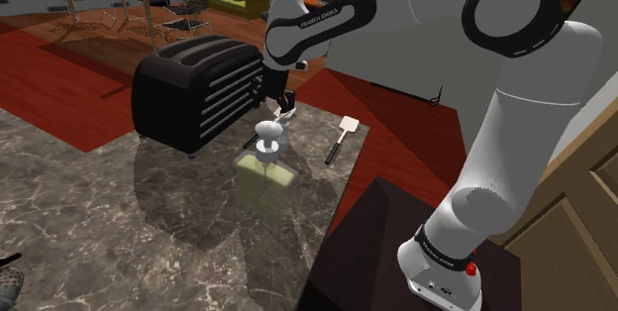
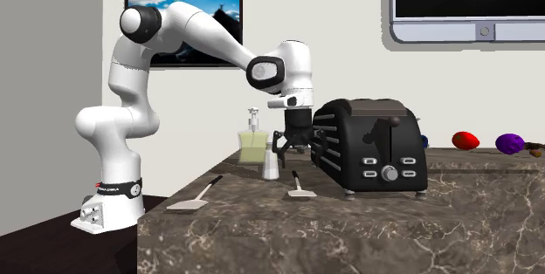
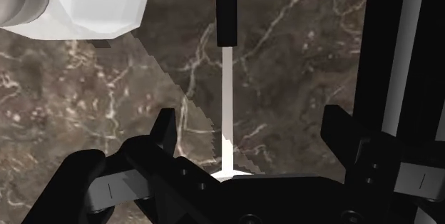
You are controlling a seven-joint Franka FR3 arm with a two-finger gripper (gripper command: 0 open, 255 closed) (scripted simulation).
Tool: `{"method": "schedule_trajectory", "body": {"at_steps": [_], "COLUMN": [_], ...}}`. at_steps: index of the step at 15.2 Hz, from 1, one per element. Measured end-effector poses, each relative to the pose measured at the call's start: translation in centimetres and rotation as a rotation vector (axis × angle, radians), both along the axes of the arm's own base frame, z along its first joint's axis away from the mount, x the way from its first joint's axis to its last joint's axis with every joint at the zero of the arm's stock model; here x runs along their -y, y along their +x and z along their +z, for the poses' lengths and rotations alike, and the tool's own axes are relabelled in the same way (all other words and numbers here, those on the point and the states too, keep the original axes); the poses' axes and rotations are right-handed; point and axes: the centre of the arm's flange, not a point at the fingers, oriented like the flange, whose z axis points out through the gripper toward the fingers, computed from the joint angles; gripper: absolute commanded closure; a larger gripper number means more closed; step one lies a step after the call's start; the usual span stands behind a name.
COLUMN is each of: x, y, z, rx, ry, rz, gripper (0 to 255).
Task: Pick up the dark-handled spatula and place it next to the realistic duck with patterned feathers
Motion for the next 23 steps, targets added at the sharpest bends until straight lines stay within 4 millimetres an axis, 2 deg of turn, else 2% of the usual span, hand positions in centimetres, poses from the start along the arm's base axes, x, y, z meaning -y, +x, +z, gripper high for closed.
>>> {"method": "schedule_trajectory", "body": {"at_steps": [1, 2, 4, 5, 7, 11, 12, 14, 18, 23], "x": [-0.1, 0.0, 0.2, 0.8, 1.4, 1.6, 1.6, 1.3, -0.6, -1.2], "y": [-0.1, 0.1, 0.2, -0.1, -0.6, -0.6, -0.6, -0.4, -0.3, -0.4], "z": [-0.1, -0.1, 0.1, -1.5, -2.8, -3.0, -2.8, -2.5, -0.5, -2.4], "rx": [0.004, 0.002, 0.020, -0.011, -0.041, -0.044, -0.041, -0.048, -0.108, -0.120], "ry": [0.000, 0.000, 0.002, 0.004, 0.006, 0.007, 0.006, 0.017, 0.087, 0.099], "rz": [-0.002, 0.002, 0.008, 0.004, 0.000, 0.000, 0.000, 0.002, 0.016, 0.018], "gripper": [0, 255, 255, 255, 255, 255, 0, 0, 0, 0]}}
